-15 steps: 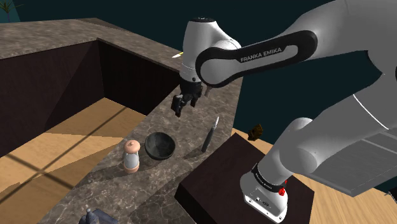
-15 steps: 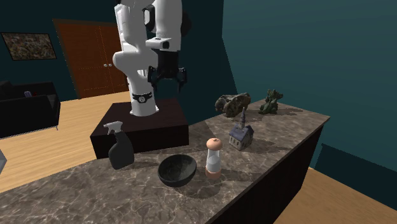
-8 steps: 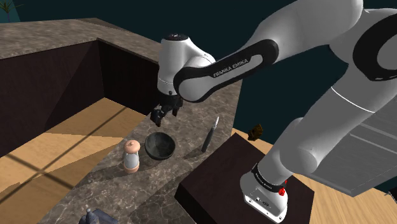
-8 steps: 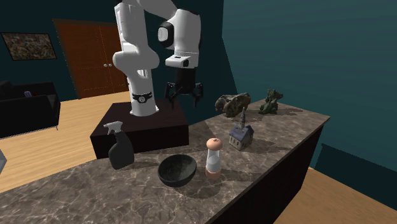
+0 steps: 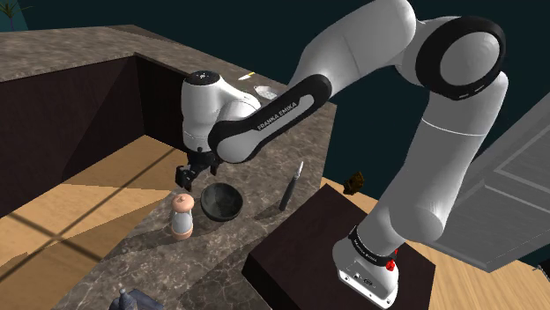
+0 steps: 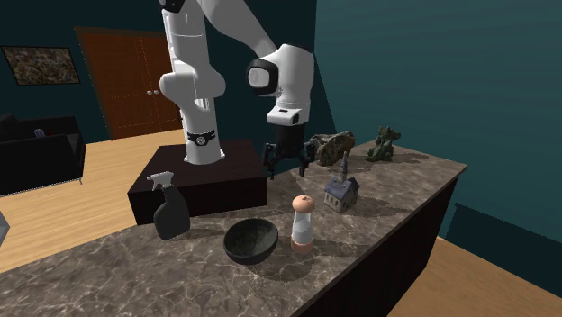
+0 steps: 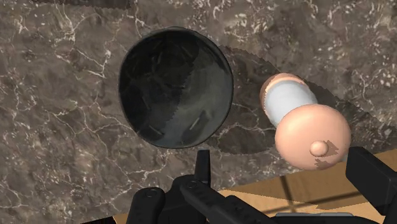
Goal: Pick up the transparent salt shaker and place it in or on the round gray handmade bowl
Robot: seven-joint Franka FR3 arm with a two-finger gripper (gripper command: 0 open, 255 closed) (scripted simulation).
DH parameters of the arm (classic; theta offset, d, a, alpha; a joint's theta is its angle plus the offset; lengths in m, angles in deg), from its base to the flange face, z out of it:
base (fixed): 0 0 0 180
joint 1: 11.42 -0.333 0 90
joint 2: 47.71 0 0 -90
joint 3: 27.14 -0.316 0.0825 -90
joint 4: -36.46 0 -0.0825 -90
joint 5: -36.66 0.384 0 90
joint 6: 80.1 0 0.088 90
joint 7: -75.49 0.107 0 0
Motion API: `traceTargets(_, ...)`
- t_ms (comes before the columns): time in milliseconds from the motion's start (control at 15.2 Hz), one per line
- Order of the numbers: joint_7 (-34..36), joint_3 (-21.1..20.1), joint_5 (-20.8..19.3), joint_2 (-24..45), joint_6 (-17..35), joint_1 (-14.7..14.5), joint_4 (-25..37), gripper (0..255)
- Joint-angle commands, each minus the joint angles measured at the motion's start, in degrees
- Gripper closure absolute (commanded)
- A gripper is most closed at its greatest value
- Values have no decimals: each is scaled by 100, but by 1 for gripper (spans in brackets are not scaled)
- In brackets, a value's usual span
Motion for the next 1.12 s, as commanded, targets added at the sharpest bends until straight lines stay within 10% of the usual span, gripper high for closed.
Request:
traceTargets(0, 281, 62, -271, 499, 52, -184, 417, 0)
traceTargets(1056, 793, 423, -876, 1802, 481, -660, 1256, 0)
